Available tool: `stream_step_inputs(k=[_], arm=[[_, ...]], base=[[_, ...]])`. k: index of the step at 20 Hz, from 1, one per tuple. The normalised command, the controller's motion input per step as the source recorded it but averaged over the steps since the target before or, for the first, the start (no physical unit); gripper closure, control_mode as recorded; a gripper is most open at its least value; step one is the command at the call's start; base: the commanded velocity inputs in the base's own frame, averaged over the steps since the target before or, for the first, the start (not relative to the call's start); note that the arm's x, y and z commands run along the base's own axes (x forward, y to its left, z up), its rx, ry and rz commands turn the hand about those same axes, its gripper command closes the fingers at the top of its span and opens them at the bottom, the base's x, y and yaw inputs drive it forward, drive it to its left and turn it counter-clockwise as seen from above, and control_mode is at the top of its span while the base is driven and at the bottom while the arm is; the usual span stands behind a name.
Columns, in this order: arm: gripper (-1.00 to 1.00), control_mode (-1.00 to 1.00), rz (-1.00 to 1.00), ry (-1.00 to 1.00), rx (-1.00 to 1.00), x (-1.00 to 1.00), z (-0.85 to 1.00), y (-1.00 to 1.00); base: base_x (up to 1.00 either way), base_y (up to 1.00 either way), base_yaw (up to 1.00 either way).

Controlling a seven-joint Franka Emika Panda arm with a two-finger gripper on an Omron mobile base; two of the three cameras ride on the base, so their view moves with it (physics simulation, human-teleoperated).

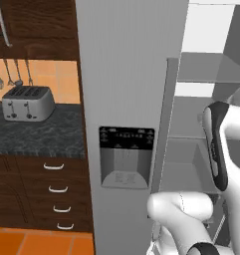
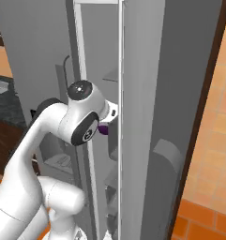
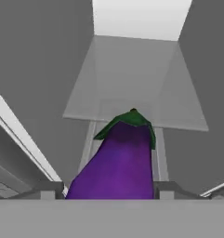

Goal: Place one eggplant and one chicken drumstick in each tupperware on the nearby counter, to pack two identical lunches.

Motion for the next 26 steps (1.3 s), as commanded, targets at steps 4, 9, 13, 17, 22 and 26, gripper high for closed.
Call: stream_step_inputs(k=[4, 9, 13, 17, 22, 26], arm=[[1.0, 1.0, 0.0, 0.0, 0.0, 0.0, 0.0, 0.0], [1.0, 1.0, 0.0, 0.0, 0.0, 0.0, 0.0, 0.0], [1.0, 1.0, 0.0, 0.0, 0.0, 0.0, 0.0, 0.0], [1.0, 1.0, 0.0, 0.0, 0.0, 0.0, 0.0, 0.0], [1.0, 1.0, 0.0, 0.0, 0.0, 0.0, 0.0, 0.0], [1.0, 1.0, 0.0, 0.0, 0.0, 0.0, 0.0, 0.0]], base=[[-1.0, 1.0, 0.29], [-0.73, 1.0, 0.16], [0.0, 1.0, 0.01], [0.0, 1.0, 0.04], [-0.03, 1.0, 0.44], [0.18, 1.0, 0.46]])
